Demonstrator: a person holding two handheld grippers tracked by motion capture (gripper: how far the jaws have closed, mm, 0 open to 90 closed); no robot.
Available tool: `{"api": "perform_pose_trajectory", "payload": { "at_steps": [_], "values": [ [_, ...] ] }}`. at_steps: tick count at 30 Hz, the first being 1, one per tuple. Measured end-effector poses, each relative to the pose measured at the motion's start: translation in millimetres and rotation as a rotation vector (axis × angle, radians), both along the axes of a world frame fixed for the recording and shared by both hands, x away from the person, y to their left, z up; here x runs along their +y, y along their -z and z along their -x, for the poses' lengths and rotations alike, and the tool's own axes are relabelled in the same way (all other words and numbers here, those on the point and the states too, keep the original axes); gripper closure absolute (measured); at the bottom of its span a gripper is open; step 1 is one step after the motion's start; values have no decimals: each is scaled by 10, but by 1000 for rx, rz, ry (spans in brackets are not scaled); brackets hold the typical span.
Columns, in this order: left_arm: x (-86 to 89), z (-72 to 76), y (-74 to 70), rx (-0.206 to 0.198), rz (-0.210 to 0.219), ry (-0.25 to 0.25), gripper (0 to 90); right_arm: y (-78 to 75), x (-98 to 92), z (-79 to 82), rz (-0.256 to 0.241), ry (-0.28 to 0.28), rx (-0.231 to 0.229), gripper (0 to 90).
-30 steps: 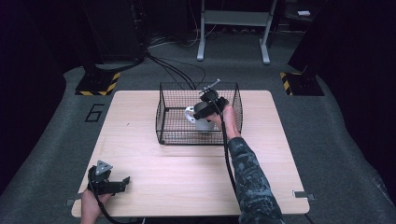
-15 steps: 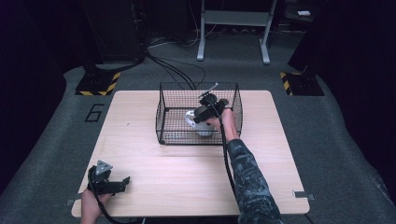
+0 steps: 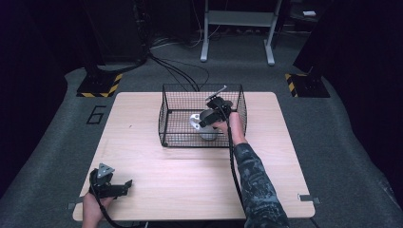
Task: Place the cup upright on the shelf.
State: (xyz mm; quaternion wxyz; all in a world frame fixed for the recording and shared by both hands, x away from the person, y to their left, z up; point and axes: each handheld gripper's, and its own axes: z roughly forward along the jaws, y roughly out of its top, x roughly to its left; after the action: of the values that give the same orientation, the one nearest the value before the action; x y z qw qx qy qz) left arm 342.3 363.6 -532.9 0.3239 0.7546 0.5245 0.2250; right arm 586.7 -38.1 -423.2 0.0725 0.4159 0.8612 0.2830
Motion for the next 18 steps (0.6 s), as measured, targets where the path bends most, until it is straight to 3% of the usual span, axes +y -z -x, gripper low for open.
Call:
{"api": "perform_pose_trajectory", "payload": {
  "at_steps": [6,11,18],
  "values": [
    [5,-1,-2,-1,-7,4,4,-135,-50,75,-39,10,-44,0],
    [4,-1,-2,-1,-6,3,4,-317,-125,205,-77,-21,-106,0],
    [5,-2,-2,-1,-8,5,4,-559,-267,551,-81,-51,-184,0]
  ]
}}
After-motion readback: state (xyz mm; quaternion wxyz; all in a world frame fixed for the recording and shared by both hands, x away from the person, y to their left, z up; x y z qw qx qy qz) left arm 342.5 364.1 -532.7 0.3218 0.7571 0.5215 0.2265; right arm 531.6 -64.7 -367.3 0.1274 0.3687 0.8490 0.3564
